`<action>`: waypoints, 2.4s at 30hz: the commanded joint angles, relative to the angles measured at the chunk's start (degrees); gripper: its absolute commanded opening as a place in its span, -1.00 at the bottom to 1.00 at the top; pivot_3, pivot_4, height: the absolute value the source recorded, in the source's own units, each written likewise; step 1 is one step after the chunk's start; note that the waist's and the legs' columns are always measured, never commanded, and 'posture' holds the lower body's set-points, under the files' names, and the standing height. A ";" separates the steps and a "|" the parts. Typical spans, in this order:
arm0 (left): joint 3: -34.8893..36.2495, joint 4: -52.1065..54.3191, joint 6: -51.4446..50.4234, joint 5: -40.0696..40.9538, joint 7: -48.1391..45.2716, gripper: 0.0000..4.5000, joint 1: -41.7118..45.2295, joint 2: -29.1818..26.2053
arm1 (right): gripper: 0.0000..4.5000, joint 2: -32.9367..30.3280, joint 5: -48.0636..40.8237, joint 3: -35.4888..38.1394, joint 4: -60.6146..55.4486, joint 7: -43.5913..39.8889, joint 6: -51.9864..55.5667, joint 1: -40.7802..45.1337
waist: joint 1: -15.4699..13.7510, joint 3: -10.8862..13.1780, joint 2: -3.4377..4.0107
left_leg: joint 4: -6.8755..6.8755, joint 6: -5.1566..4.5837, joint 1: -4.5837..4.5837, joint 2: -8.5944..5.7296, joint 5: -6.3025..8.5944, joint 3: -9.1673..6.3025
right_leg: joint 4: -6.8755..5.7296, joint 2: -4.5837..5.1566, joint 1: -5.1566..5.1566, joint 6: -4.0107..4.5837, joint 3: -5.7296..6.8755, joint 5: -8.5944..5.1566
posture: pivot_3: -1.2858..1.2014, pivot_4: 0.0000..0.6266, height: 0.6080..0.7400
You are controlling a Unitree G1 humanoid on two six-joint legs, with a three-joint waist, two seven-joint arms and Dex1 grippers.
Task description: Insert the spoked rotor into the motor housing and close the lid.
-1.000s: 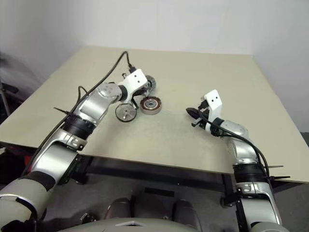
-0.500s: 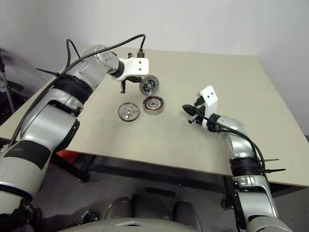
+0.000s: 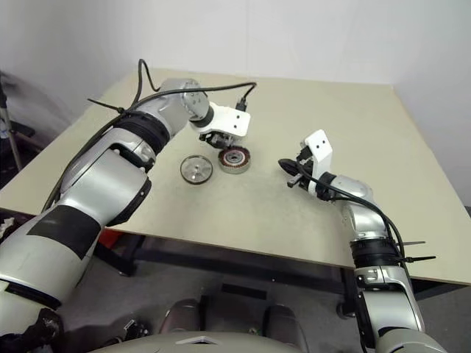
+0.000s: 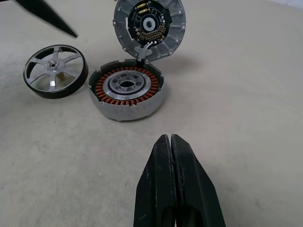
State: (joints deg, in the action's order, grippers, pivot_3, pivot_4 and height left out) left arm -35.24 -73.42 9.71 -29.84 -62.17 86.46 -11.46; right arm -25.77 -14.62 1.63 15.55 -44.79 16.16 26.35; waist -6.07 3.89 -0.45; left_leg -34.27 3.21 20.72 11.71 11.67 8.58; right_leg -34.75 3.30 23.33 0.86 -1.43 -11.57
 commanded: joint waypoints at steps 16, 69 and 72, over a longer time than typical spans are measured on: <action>-1.16 -3.09 -2.83 -5.96 1.02 0.54 0.30 5.65 | -1.00 0.15 -0.47 1.53 -4.31 3.54 -1.45 0.37 | -1.04 0.06 -0.08 | 0.00 -0.03 -0.01 0.02 -0.03 0.00 | 0.00 0.02 -0.02 0.00 0.04 0.00 | 0.03 -1.00 1.00; -0.30 -5.35 -10.89 -8.11 8.87 0.25 -5.90 10.69 | -1.00 0.96 -1.21 4.31 -9.67 10.75 -1.14 -3.23 | -1.34 0.08 -0.07 | 0.08 -0.05 0.00 0.01 -0.03 -0.01 | 0.07 0.04 -0.02 0.00 0.04 0.00 | 0.03 -1.00 1.00; -0.59 -5.33 -10.57 -8.41 8.48 -0.01 -6.04 10.60 | -1.00 0.99 -1.14 4.32 -9.35 10.79 -1.26 -2.96 | -1.34 0.08 -0.07 | 0.08 -0.05 0.00 0.01 -0.03 -0.01 | 0.08 0.04 -0.02 0.00 0.04 0.00 | 0.03 -1.00 1.00</action>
State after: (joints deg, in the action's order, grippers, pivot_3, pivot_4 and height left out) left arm -35.55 -79.23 -1.32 -37.47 -53.43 79.97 -0.19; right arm -24.65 -15.01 4.27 8.46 -34.50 15.97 22.16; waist -7.41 3.97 -0.52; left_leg -34.18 3.16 20.72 11.72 11.65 8.57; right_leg -34.67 3.34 23.32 0.86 -1.39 -11.57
